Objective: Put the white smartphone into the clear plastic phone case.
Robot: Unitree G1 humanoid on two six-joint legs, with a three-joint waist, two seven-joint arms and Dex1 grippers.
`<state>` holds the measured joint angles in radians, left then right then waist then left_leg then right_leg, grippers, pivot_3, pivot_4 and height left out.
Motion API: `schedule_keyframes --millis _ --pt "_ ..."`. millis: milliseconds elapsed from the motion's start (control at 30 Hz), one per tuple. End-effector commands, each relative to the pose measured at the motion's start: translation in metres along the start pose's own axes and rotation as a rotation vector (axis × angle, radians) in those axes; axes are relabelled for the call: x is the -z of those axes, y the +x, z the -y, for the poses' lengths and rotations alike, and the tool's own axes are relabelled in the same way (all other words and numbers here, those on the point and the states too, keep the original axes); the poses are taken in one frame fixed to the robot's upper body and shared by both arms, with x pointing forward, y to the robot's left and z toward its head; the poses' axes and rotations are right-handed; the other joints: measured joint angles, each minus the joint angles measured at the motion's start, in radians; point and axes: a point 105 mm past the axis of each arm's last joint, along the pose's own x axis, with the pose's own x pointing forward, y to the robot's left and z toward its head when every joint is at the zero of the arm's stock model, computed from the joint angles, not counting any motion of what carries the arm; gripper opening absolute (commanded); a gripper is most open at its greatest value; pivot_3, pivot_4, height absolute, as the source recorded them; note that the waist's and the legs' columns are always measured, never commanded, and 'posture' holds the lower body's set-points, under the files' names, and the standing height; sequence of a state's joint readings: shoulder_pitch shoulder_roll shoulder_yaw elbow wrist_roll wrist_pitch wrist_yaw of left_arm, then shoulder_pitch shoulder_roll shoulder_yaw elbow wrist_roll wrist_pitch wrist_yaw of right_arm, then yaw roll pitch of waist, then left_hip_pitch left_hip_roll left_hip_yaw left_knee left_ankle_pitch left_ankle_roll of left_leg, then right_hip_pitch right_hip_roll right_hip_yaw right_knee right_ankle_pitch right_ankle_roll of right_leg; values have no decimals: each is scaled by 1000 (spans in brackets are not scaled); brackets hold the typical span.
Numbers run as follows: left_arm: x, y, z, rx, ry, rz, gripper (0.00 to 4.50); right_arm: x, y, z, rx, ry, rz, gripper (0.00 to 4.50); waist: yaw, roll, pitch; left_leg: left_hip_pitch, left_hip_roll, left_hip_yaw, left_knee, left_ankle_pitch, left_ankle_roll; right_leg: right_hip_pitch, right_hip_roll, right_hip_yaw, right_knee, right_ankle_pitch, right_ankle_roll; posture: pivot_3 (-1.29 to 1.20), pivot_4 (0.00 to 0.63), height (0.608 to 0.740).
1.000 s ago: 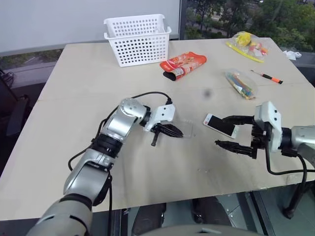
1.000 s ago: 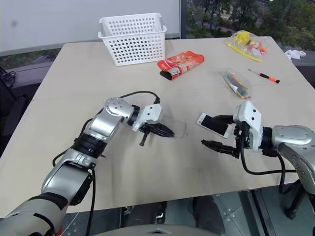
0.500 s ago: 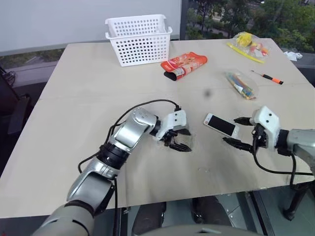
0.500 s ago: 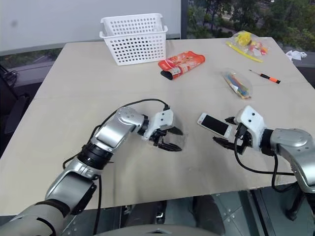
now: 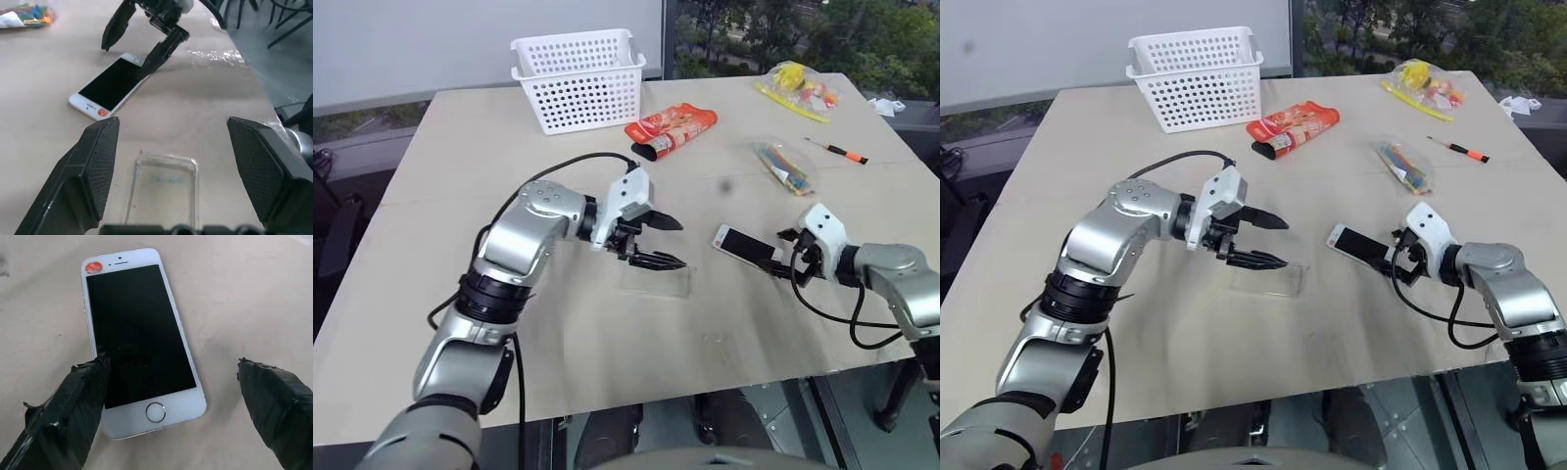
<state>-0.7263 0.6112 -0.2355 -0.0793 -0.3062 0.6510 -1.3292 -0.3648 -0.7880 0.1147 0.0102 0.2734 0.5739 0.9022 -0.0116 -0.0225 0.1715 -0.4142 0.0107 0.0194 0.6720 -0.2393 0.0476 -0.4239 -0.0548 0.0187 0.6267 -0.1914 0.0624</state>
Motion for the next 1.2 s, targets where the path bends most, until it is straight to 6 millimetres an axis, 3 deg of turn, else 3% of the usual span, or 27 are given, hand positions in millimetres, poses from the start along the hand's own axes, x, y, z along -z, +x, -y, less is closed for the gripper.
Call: schedule_keyframes --millis 33,200,333,533,700,833,933,1200 --pt "-5 -13 5 -4 37 9 3660 15 3 -25 -163 35 -51 4500 0 0 0 0 0 0 0 0 0 0 0 0 0 0 0 0 150 740" --pt "-2 -17 8 -7 37 -4 3660 14 8 -23 -173 32 -54 4500 1 -1 0 0 0 0 0 0 0 0 0 -1 0 0 0 0 150 740" --pt "0 -18 9 -12 50 -11 3660 28 14 -9 -95 -17 -127 4500 -8 -2 -1 1 1 0 0 0 0 0 1 0 0 0 0 0 150 740" --pt "0 -19 -1 -80 80 -20 3733 26 16 -4 -75 -12 -110 2912 -6 -4 -2 14 1 2 -1 0 0 12 0 3 0 -4 -1 0 150 740" --pt "2 -19 -12 -148 66 -34 3733 25 15 -3 -67 -15 -101 2904 -5 -5 -3 14 3 2 -1 0 0 12 0 4 0 -3 -2 0 150 740" --pt "7 -19 -11 -153 59 -49 3733 11 15 -1 -55 -32 -47 2904 -7 -5 -3 14 3 3 -1 0 0 12 1 4 0 -3 -3 0 150 740" --pt "7 -22 -12 -167 50 -47 3733 -14 14 -5 -80 -48 46 2904 -9 -5 -3 14 3 3 -1 0 0 12 1 4 0 -3 -3 0 150 740" --pt "5 -38 -17 -212 56 -32 3733 -68 9 -42 -243 -208 146 2904 -6 -1 0 10 3 3 -3 0 0 6 1 4 0 -2 -4 0 150 740"
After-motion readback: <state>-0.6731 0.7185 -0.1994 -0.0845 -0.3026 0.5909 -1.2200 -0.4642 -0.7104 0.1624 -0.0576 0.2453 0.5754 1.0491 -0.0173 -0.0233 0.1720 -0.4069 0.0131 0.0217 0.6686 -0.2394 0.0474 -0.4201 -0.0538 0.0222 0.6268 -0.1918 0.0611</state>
